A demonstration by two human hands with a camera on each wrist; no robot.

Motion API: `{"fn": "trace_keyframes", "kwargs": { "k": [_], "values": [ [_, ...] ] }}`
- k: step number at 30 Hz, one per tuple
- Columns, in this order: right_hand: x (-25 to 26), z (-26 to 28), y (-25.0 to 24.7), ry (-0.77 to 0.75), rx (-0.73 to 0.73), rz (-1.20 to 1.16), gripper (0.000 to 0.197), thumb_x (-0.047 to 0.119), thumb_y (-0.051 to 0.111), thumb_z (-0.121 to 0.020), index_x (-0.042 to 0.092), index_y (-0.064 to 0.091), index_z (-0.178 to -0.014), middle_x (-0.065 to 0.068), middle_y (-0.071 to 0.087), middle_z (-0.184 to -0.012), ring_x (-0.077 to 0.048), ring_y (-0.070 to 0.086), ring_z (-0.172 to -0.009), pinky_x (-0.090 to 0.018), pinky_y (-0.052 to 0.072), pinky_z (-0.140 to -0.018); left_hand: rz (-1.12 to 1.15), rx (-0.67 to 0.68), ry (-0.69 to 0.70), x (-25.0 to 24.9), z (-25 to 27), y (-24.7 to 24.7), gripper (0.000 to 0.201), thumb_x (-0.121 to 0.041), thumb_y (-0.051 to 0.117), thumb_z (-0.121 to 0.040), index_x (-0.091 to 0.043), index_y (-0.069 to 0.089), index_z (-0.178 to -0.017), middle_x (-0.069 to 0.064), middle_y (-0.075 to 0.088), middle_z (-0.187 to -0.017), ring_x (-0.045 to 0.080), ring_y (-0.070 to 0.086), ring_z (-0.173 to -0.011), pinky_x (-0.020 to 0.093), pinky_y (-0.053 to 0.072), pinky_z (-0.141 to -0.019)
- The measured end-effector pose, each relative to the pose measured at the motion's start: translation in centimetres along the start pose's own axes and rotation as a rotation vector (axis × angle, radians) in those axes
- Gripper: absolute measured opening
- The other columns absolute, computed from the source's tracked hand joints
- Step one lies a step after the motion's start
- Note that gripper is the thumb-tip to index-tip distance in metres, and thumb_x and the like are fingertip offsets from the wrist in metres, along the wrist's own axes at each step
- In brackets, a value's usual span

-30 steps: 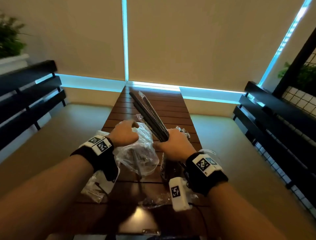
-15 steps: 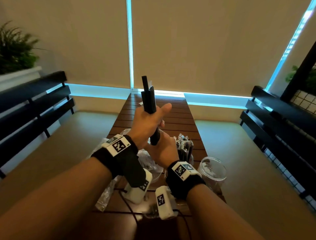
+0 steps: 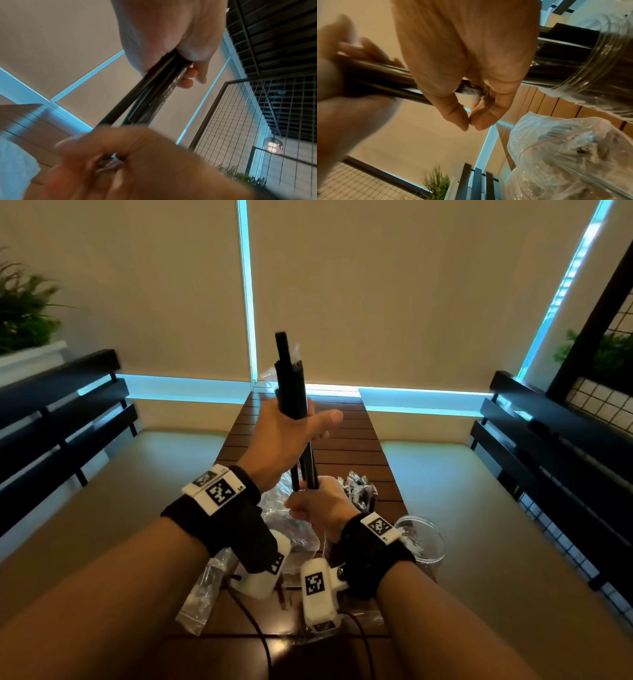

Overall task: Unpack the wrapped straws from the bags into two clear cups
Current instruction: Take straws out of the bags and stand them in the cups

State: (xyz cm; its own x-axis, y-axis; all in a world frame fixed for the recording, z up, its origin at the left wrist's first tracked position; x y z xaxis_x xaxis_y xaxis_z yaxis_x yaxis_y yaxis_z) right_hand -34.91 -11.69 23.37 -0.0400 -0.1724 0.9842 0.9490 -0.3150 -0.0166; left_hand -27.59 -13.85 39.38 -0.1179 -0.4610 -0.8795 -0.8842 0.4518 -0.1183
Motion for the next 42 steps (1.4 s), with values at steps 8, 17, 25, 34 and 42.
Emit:
{"fn": "trace_keyframes", "kwargs": {
  "k": [8, 17, 25, 34, 42],
  "values": [
    [6.8, 3.1, -1.9, -0.189, -0.006, 0.147, 0.065, 0.011, 0.057, -0.082, 0.016, 0.037, -0.144, -0.006, 0.066, -0.111, -0.013, 0.059, -0.100, -0.033, 0.047, -0.091, -0.168, 0.017, -0.043, 2.1, 0.3, -1.1, 0.032, -0.024, 0.076, -0.082, -0.010, 0.054, -0.064, 0.003, 0.055, -0.057, 0.011, 0.052, -0.052, 0.026, 0.045, -0.059],
    [20.6, 8.6, -2.9, -0.712, -0.362, 0.680, 0.058, 0.046, 0.021, -0.097, 0.015, 0.067, -0.114, -0.004, 0.067, -0.119, -0.018, 0.059, -0.112, -0.035, 0.043, -0.100, -0.455, 0.204, 0.009, 3.7, 2.5, 2.9, 0.026, -0.027, 0.082, -0.076, -0.013, 0.060, -0.071, -0.001, 0.065, -0.068, 0.012, 0.057, -0.061, 0.031, 0.050, -0.059],
    [14.9, 7.1, -5.6, -0.639, -0.335, 0.429, 0.054, 0.050, 0.028, -0.098, 0.022, 0.074, -0.103, 0.004, 0.074, -0.101, -0.010, 0.067, -0.096, -0.033, 0.049, -0.092, -0.450, 0.209, 0.080, 2.7, 2.2, 6.0, 0.016, -0.018, 0.074, -0.079, -0.013, 0.065, -0.067, 0.003, 0.066, -0.065, 0.020, 0.064, -0.063, 0.034, 0.052, -0.060],
    [-0.1, 2.7, -12.8, -0.061, -0.325, 0.683, 0.112, 0.032, 0.078, -0.070, 0.022, 0.005, -0.154, -0.011, 0.027, -0.155, -0.027, 0.033, -0.139, -0.043, 0.034, -0.112, 0.055, -0.180, -0.182, 8.4, -0.1, 2.9, 0.031, -0.033, 0.074, -0.084, -0.017, 0.051, -0.069, 0.006, 0.060, -0.072, 0.017, 0.059, -0.069, 0.031, 0.051, -0.066],
    [-5.6, 0.1, -10.9, 0.016, -0.253, 0.750, 0.133, 0.054, 0.085, -0.053, 0.018, 0.007, -0.153, -0.007, 0.040, -0.149, -0.026, 0.041, -0.135, -0.040, 0.040, -0.108, 0.275, -0.343, -0.247, 10.8, -1.3, 2.9, 0.027, -0.032, 0.073, -0.085, -0.016, 0.054, -0.078, -0.005, 0.060, -0.069, 0.007, 0.061, -0.067, 0.027, 0.046, -0.069]
  ]
}}
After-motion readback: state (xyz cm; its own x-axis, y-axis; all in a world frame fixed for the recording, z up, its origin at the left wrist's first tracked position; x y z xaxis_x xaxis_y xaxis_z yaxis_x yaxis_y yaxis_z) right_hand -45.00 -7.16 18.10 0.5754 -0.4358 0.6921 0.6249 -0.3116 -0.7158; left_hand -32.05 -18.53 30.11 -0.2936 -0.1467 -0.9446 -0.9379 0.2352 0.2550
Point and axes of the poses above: each hand's wrist, its own z-axis away from the middle knuckle, its own y-axis out of the palm, x = y × z, the point moved 10 cm from there along -z, towards the middle knuckle
